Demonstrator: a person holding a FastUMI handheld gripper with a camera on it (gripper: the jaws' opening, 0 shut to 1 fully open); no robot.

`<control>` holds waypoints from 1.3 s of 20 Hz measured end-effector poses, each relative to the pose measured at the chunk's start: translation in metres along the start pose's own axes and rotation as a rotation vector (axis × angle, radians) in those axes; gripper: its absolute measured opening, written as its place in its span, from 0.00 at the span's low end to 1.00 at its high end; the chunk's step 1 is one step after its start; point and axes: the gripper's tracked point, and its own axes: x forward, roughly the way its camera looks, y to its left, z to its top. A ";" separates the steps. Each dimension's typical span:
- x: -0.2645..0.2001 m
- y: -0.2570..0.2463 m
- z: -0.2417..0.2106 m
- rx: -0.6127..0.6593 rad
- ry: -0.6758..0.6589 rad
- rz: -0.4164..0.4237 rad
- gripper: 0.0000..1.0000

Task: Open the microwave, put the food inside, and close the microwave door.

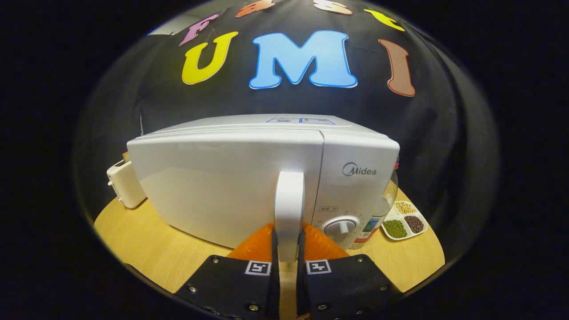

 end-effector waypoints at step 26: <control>-0.140 0.101 -0.065 -0.053 0.111 0.145 0.06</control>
